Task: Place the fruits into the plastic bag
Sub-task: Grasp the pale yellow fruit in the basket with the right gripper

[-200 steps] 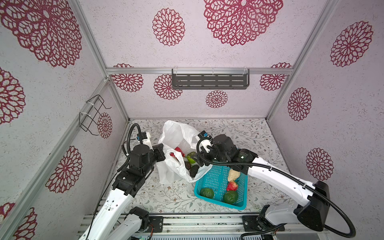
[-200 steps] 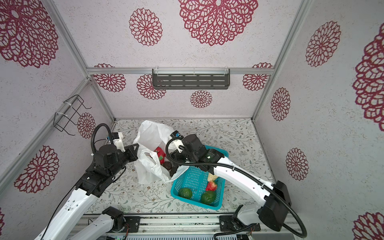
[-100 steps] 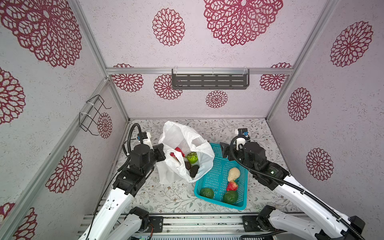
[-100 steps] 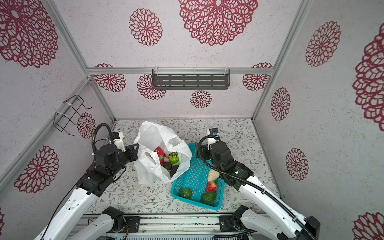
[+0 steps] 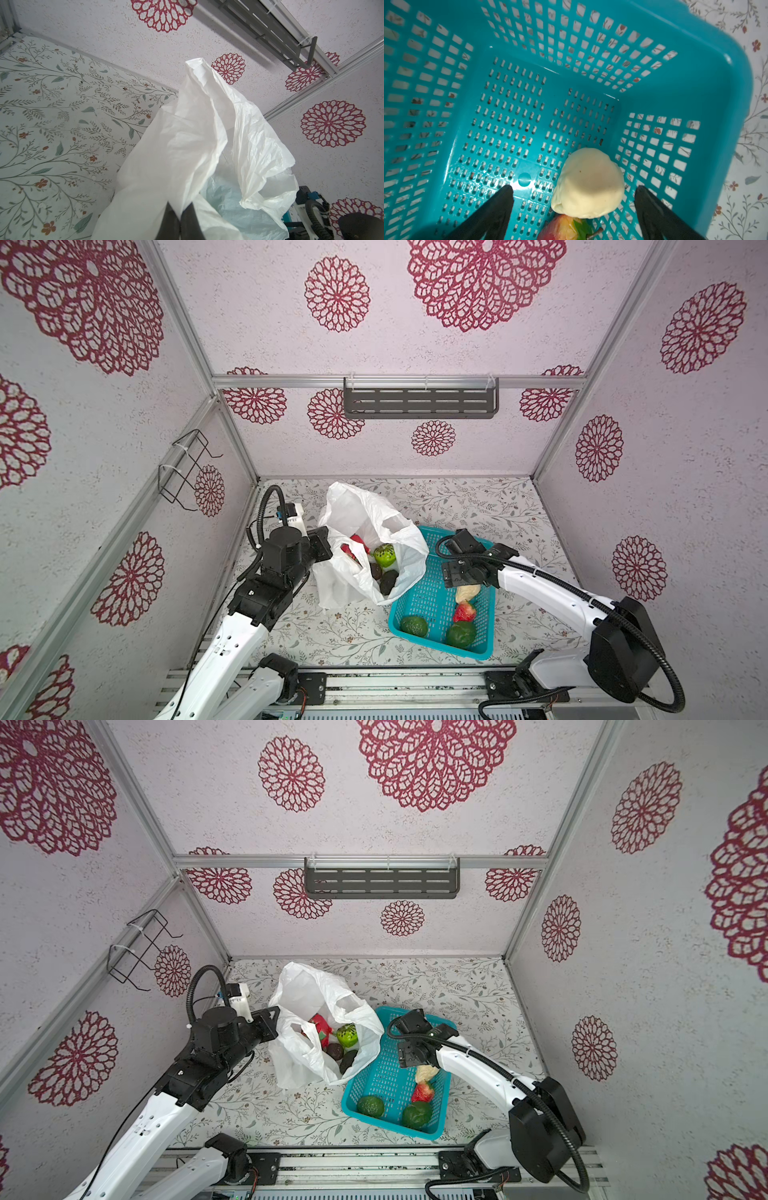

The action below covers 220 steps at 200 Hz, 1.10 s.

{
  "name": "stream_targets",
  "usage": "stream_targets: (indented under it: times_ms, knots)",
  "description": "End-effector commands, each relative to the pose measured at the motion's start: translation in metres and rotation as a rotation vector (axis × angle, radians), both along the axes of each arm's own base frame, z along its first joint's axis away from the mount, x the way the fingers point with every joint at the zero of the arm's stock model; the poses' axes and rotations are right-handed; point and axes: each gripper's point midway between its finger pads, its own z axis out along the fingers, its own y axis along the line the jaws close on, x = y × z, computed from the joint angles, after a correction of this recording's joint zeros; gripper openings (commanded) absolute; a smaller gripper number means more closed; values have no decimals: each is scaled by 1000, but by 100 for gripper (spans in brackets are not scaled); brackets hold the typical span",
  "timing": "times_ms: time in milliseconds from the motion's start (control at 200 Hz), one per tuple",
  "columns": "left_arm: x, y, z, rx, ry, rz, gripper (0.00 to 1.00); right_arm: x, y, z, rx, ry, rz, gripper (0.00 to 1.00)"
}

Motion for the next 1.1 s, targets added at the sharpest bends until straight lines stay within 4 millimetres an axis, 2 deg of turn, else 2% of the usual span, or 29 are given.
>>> stream_targets:
  times_ms: [0,225,360,545,836,901,1016,1096]
  knots:
    - [-2,0,3,6,-22,-4,0,-10,-4,-16,-40,80,0,94]
    - [-3,2,4,15,-26,1,0,-18,22,-43,53,183,73,90]
    - [-4,3,5,18,-25,3,0,-17,42,-47,130,189,134,88]
    - [-4,3,6,17,-26,6,0,-16,41,-50,110,200,150,85]
    - [-1,2,6,20,-26,3,0,-32,30,-68,79,256,135,89]
    - [0,0,7,19,-25,-1,0,-33,30,-70,79,260,139,83]
    - [1,-1,8,23,-24,-6,0,-29,32,-65,89,240,145,59]
    - [1,-1,10,24,-30,-8,0,-23,36,-53,110,195,158,48]
